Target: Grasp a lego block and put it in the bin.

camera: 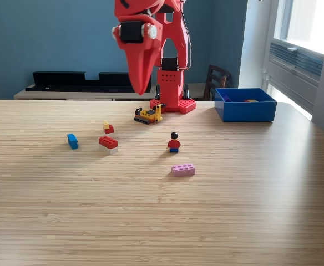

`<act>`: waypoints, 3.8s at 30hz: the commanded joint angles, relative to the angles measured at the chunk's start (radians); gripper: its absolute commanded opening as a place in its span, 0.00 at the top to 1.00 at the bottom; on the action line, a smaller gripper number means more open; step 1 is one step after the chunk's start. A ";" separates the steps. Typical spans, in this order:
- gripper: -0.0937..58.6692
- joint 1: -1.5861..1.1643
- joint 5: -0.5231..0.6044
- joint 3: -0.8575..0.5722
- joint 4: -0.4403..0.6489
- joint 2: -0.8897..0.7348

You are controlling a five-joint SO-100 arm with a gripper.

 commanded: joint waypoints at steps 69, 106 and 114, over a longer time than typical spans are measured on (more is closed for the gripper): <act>0.69 0.193 0.052 0.482 -0.370 -0.077; 1.00 -0.443 -0.041 0.084 0.067 0.341; 1.00 -0.884 -0.184 0.374 0.095 0.592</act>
